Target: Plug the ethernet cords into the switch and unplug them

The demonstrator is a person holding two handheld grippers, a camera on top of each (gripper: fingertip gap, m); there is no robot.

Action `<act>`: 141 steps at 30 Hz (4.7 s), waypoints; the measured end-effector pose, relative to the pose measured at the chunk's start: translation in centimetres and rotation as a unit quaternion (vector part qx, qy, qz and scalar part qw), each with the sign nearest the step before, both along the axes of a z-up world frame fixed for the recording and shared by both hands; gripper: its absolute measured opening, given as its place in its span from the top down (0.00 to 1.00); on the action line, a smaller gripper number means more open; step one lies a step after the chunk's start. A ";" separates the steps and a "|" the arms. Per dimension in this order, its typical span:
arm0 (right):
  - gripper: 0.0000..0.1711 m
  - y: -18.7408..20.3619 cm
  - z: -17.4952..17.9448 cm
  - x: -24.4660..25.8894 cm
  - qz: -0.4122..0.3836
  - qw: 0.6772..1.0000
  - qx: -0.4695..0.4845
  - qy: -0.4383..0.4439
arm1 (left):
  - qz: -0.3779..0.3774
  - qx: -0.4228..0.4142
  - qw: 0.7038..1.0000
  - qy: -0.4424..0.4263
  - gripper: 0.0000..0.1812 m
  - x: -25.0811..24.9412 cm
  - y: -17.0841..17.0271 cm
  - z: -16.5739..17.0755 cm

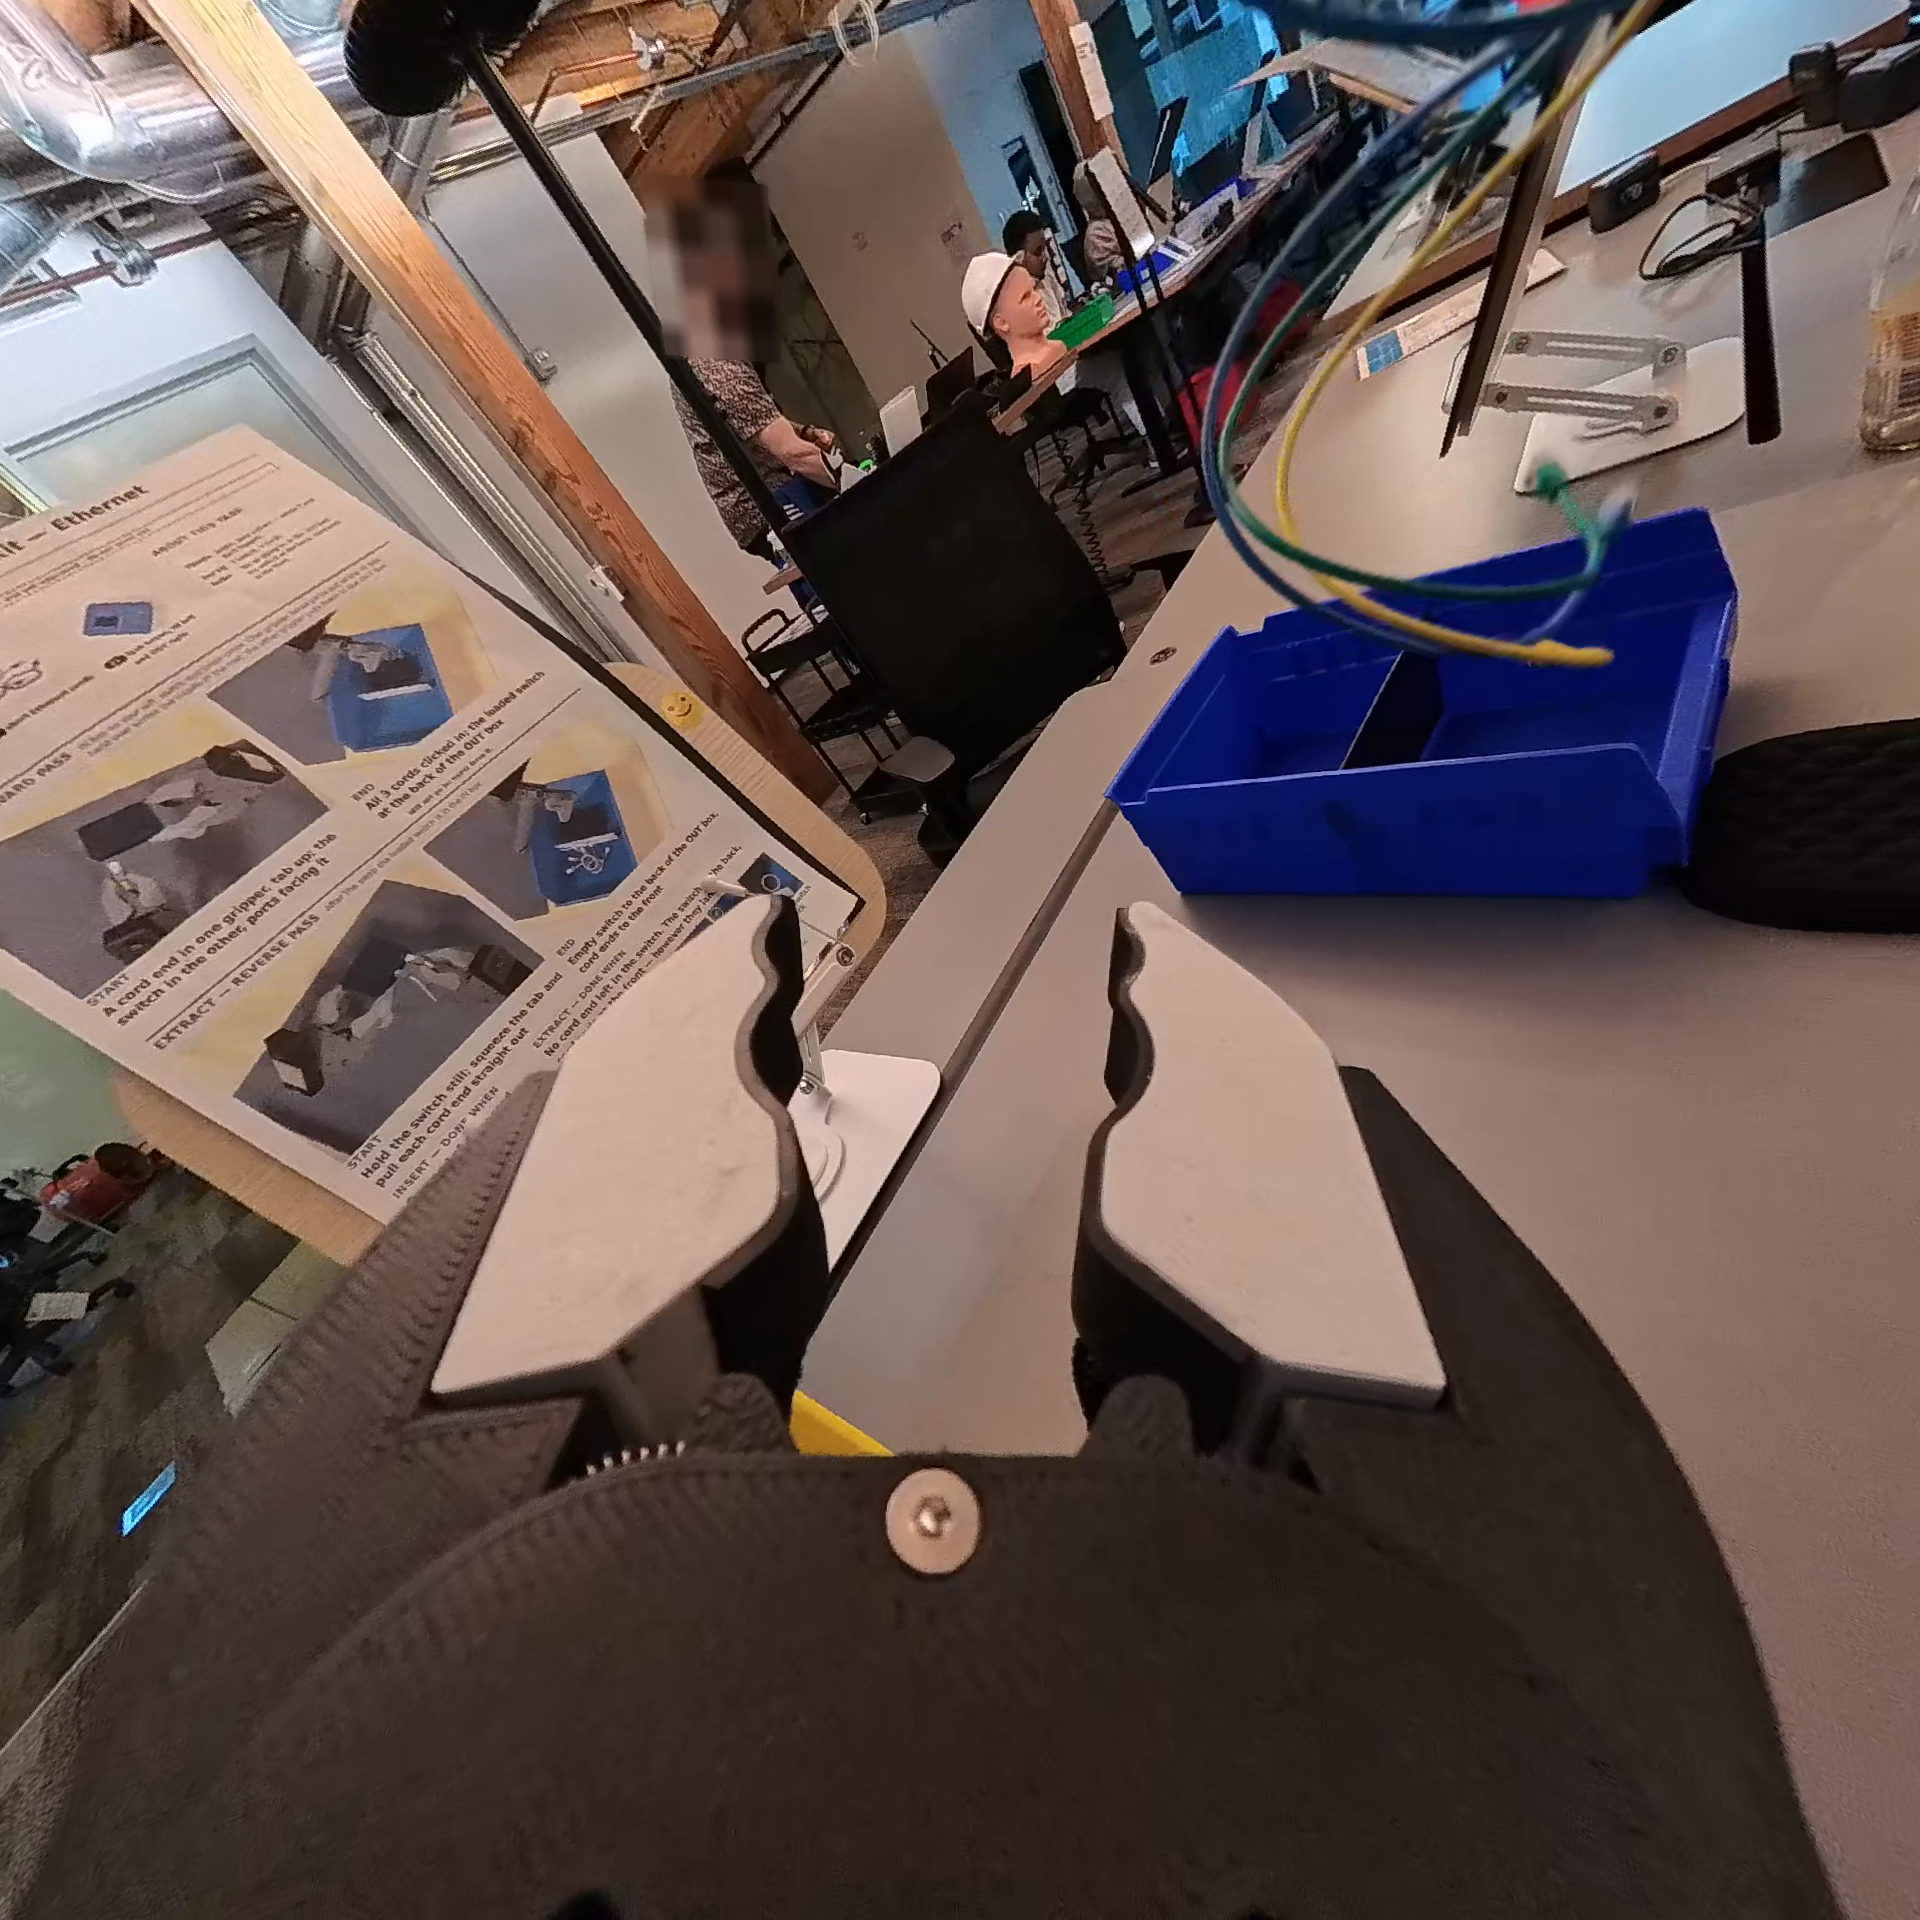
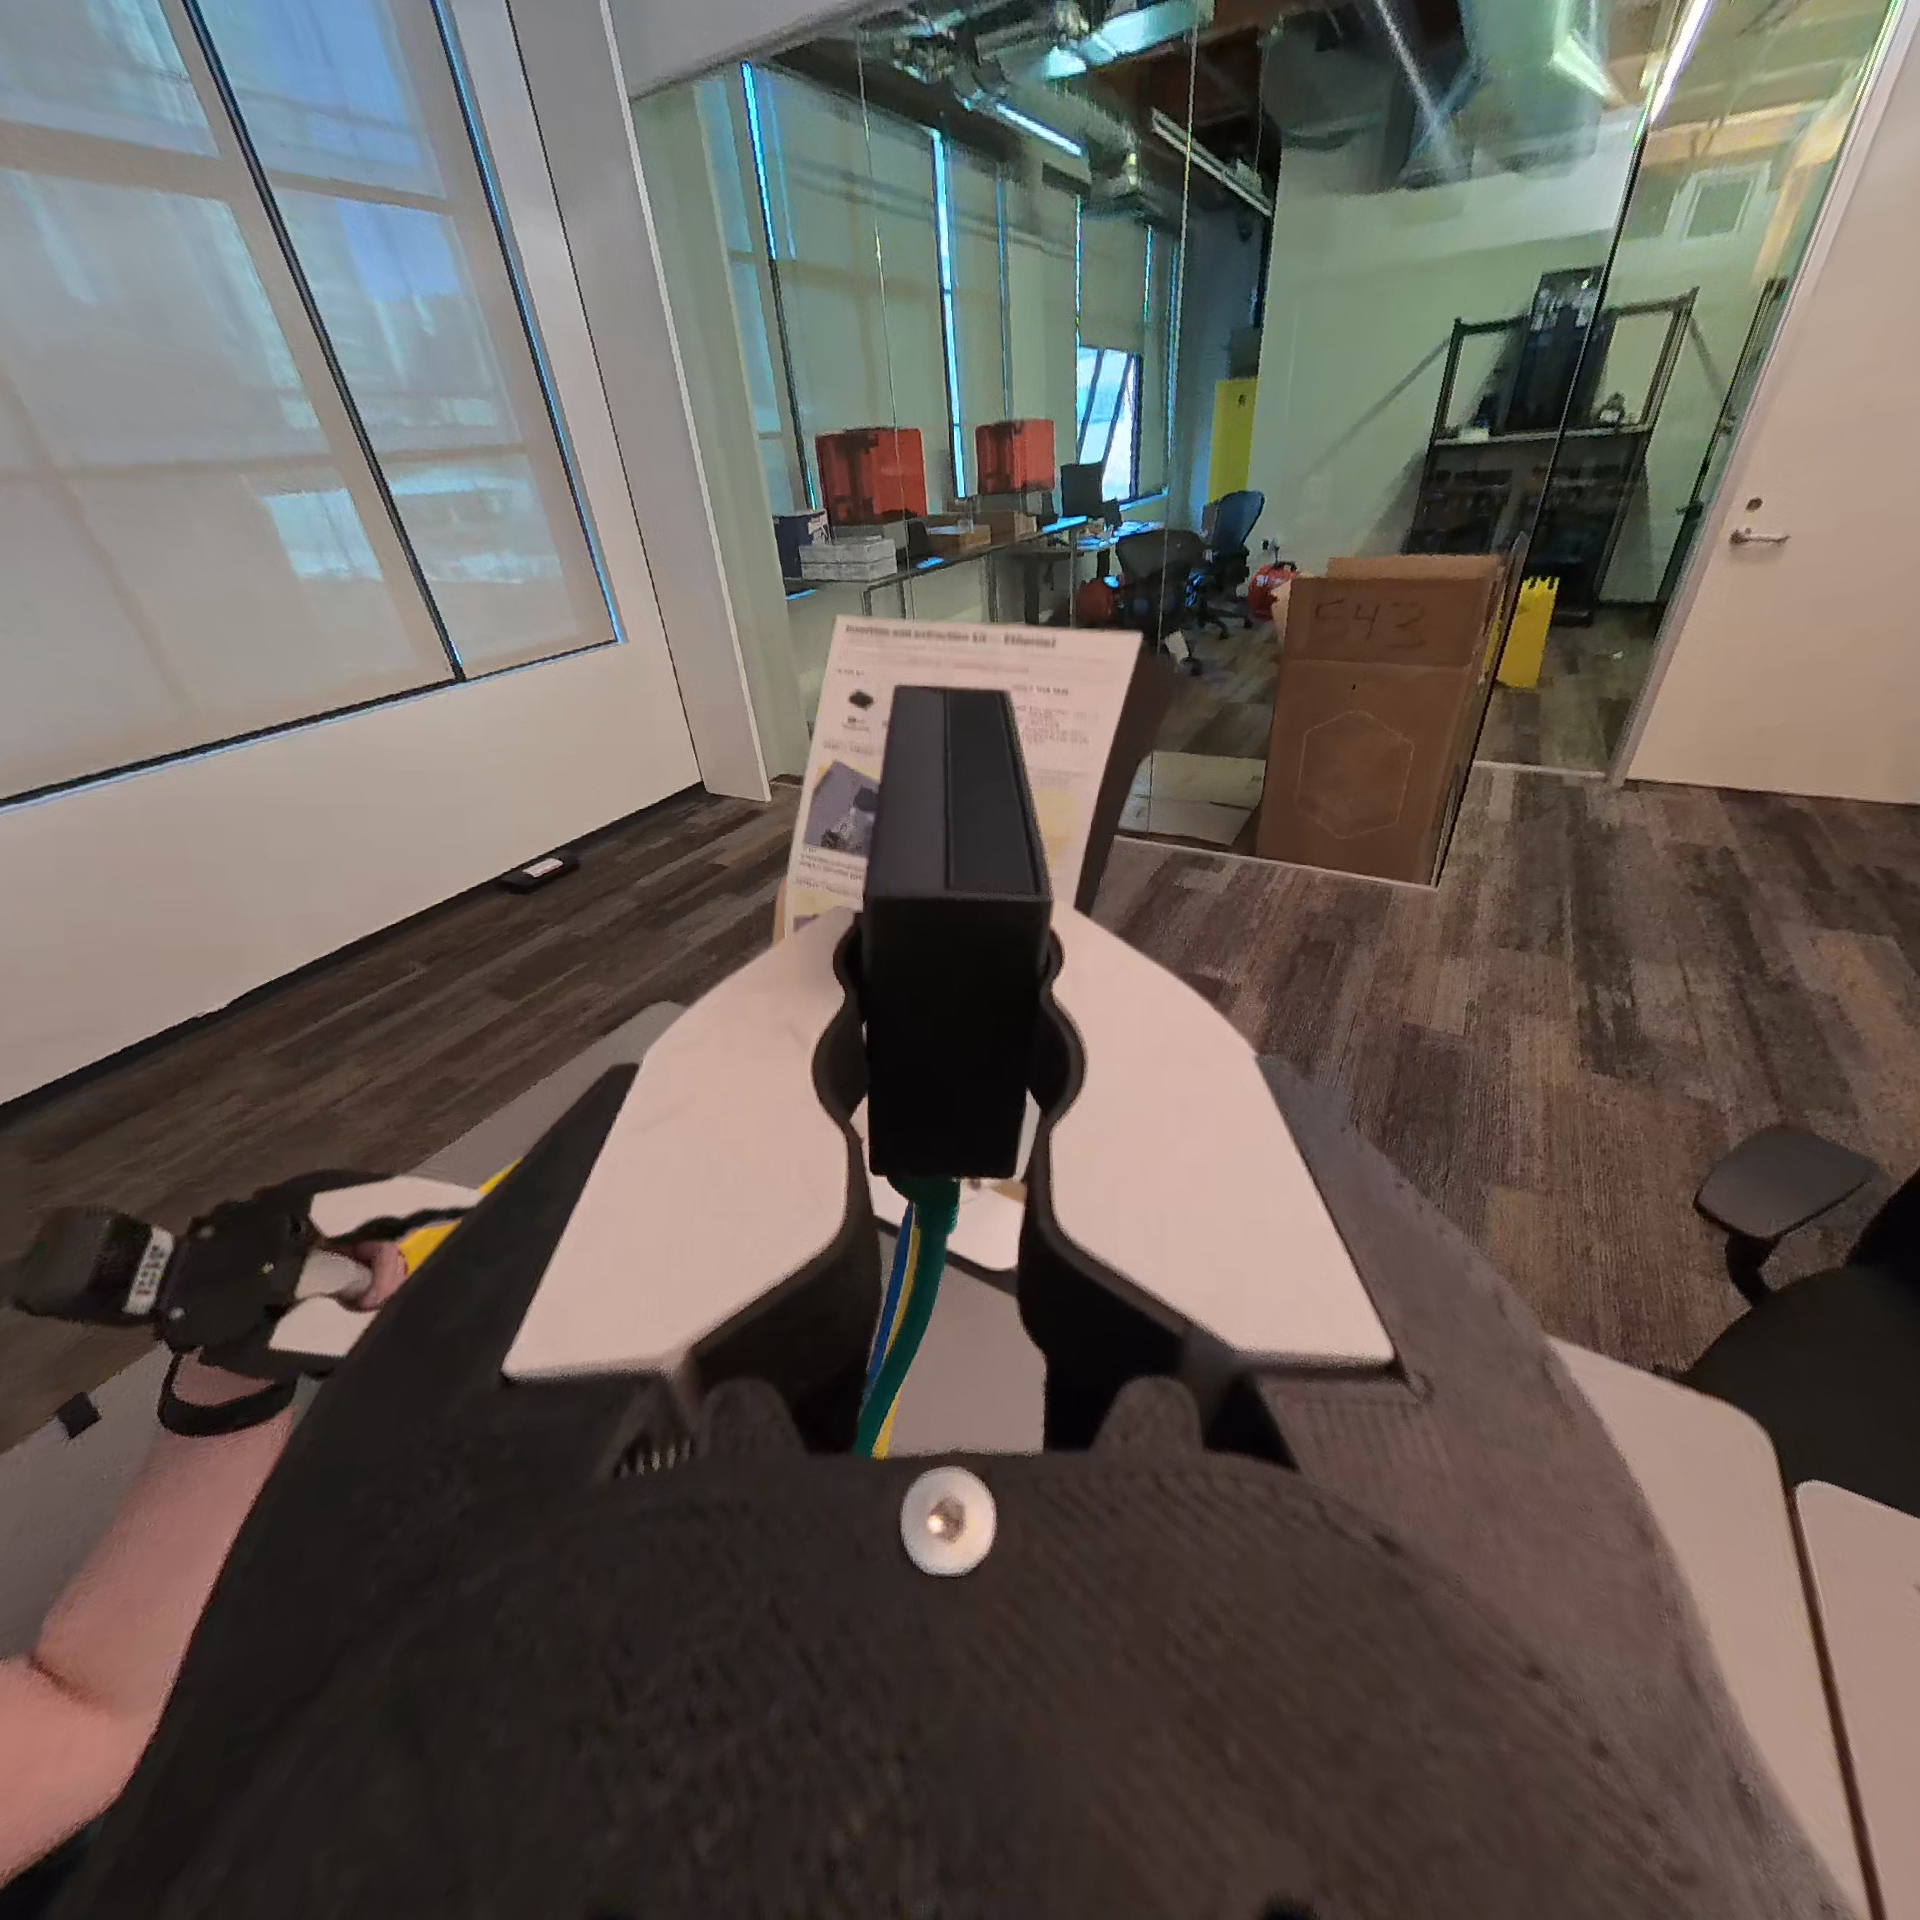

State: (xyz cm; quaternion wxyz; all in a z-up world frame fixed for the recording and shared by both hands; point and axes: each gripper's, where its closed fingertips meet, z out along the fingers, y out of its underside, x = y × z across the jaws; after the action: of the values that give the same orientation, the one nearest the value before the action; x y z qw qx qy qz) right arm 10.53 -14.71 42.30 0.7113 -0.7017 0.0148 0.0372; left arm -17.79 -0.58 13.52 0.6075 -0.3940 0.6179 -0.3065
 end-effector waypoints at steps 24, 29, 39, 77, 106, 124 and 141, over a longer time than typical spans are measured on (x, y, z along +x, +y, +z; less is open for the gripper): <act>0.83 -0.7 -28.8 2.6 0.080 0.974 -0.182 0.104 | -0.007 0.007 1.000 0.026 0.69 0.8 -0.4 -1.2; 0.83 -0.2 -30.8 2.6 0.111 0.981 -0.160 0.017 | -0.010 0.009 0.999 0.031 0.69 1.0 -0.5 -1.4; 0.83 0.8 -28.4 3.2 0.125 0.984 -0.124 -0.016 | -0.004 0.007 0.999 0.037 0.69 1.1 -0.1 -1.8; 0.83 10.9 -3.1 2.7 0.027 0.976 -0.072 -0.203 | 0.040 0.005 0.997 0.071 0.69 2.0 2.5 -3.8; 0.83 16.6 -4.5 -4.9 0.019 0.941 -0.103 -0.322 | 0.024 -0.003 0.999 0.045 0.69 0.8 2.1 -2.3; 0.83 11.3 -12.9 4.7 0.014 0.979 -0.067 -0.194 | 0.009 -0.002 0.999 0.035 0.69 0.7 1.2 -1.8; 0.83 8.8 -28.1 6.7 0.113 0.989 0.029 -0.095 | 0.012 0.004 0.998 0.068 0.69 2.2 1.2 -3.6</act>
State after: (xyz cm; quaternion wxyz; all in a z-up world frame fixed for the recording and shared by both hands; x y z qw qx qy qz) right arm 17.21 -5.88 14.19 0.7210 -0.6781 -0.1336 0.0505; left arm -15.63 0.63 9.93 0.5692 -0.4186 0.6545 -0.2692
